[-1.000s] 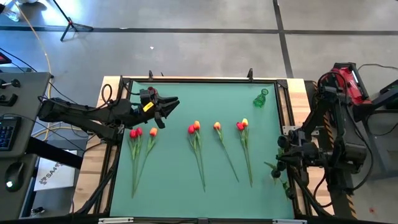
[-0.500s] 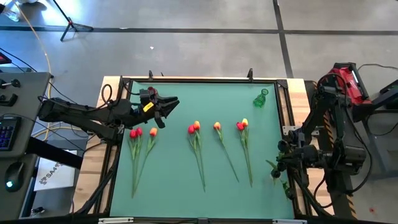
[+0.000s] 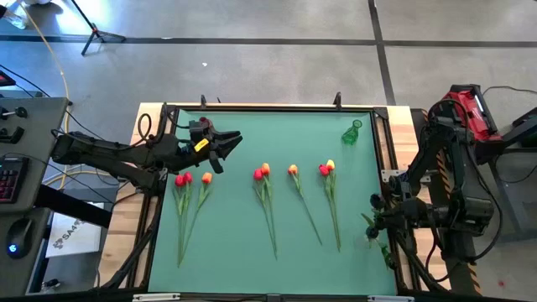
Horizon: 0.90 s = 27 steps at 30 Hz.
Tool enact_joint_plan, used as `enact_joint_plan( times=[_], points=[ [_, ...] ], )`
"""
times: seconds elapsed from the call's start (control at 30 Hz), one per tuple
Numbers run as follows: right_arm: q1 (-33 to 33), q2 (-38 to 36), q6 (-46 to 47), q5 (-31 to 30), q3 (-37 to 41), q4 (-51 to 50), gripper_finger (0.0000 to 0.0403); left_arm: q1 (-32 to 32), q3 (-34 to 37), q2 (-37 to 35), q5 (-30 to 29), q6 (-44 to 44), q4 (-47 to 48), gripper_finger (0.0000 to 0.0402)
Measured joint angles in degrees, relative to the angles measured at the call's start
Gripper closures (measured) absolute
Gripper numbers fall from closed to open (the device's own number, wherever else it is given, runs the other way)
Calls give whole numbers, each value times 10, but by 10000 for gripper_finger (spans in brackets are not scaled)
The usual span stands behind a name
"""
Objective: Sort flowers into vase by color
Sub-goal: Put the black tulip into the transparent flower vase, then put the right orange tulip into the green flower vase
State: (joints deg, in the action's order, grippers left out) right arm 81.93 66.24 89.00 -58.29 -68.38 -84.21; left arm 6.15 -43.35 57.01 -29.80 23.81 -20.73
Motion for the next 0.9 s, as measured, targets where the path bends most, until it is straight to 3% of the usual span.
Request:
enact_joint_plan(
  times=[0.43,0.57,0.73,0.9],
  points=[
    [0,-2,48,120,-1,-2,310,0,0,0,5,0,6,298],
    [0,-7,60,165,-2,5,305,0,0,0,6,0,12,298],
    [-1,-21,66,178,-6,11,305,0,0,0,7,0,17,298],
    [-15,-39,159,198,-37,-57,305,0,0,0,7,1,44,298]
  ],
)
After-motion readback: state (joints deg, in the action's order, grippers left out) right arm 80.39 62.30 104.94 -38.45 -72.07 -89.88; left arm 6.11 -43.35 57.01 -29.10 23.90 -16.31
